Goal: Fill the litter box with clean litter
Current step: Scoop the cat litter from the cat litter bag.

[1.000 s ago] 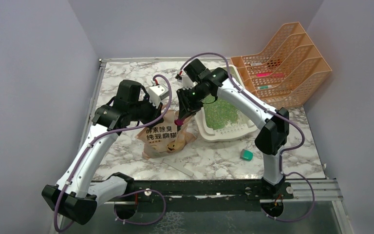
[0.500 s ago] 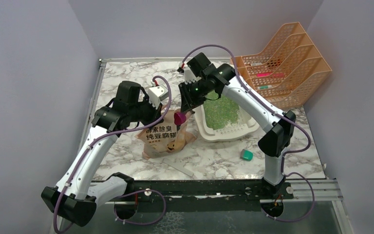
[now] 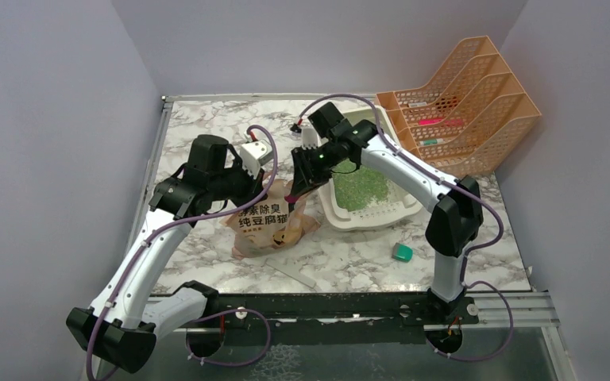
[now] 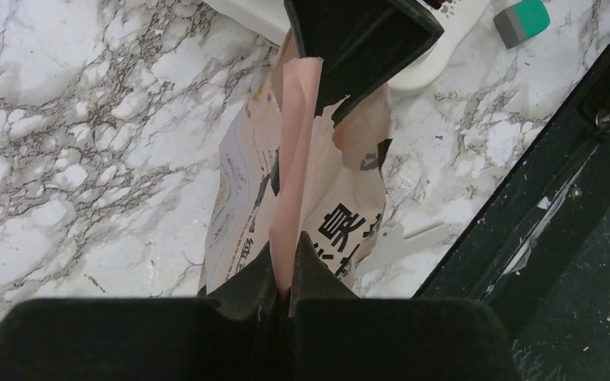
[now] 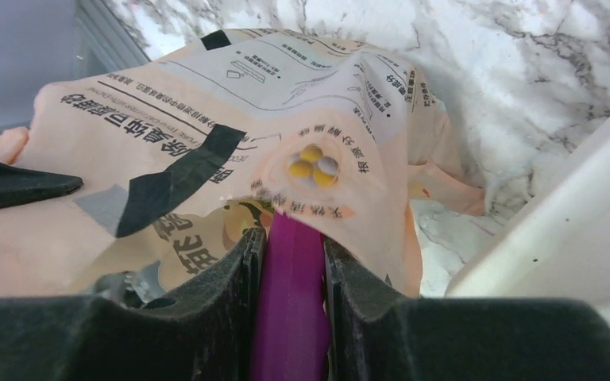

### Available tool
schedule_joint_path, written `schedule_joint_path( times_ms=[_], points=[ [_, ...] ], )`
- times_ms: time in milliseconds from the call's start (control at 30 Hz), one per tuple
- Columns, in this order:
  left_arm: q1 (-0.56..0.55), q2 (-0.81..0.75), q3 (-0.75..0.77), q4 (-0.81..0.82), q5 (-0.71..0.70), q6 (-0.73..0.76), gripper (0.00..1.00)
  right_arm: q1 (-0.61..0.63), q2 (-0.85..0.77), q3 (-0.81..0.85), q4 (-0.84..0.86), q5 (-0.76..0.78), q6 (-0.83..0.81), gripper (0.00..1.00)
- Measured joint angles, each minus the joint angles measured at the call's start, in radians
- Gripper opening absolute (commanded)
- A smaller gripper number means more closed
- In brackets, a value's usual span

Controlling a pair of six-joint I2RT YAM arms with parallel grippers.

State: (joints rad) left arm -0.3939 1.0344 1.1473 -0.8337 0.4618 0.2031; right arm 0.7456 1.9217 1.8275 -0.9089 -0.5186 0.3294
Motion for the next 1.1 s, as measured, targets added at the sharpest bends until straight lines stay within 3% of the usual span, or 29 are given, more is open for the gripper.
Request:
schedule_joint_path(
  times_ms=[300, 533, 867, 1100],
  points=[
    [0.0, -0.042, -0.025, 0.024, 0.001, -0.004, 0.0, -0.114, -0.148, -0.359, 0.383, -0.318, 0.209, 0.01],
    [0.0, -0.045, -0.029, 0.029, 0.01, 0.001, 0.0, -0.217, -0.221, -0.577, 0.782, -0.547, 0.451, 0.01],
    [0.0, -0.179, -0.131, 0.1, 0.014, 0.002, 0.0, -0.406, -0.256, -0.619, 0.871, -0.746, 0.488, 0.01],
    [0.0, -0.237, -0.201, 0.175, 0.024, -0.026, 0.0, -0.444, -0.269, -0.557, 0.694, -0.772, 0.36, 0.01]
  ],
)
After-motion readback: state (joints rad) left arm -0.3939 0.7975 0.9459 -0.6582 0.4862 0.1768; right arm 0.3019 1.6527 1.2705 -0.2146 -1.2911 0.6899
